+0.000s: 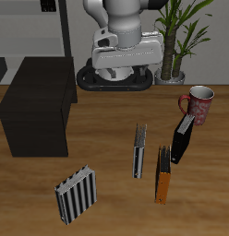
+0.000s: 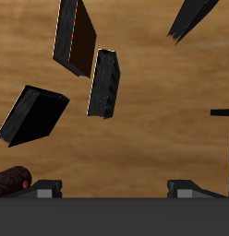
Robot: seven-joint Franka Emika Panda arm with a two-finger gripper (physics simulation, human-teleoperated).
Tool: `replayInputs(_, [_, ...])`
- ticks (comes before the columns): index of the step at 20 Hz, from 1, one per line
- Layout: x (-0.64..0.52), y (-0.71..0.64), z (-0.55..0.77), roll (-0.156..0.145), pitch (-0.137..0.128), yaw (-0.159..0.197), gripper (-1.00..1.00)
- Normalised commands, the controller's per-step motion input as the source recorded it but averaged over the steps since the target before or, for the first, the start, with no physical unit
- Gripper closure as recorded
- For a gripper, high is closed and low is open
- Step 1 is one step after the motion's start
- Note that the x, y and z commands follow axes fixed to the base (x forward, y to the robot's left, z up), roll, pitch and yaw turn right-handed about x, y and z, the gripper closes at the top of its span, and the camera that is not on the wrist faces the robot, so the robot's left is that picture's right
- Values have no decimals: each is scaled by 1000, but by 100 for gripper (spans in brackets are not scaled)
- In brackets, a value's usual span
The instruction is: Place the right striped book flat on top of the shelf
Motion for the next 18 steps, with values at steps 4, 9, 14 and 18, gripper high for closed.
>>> replayInputs(4, [255, -62, 40, -9, 1, -21, -100])
replayInputs(9, [420, -156, 101, -25, -14, -11, -100])
replayInputs(14, [430, -195, 157, -37, -32, 22, -100])
replayInputs(18, [455, -233, 127, -17, -22, 3, -100])
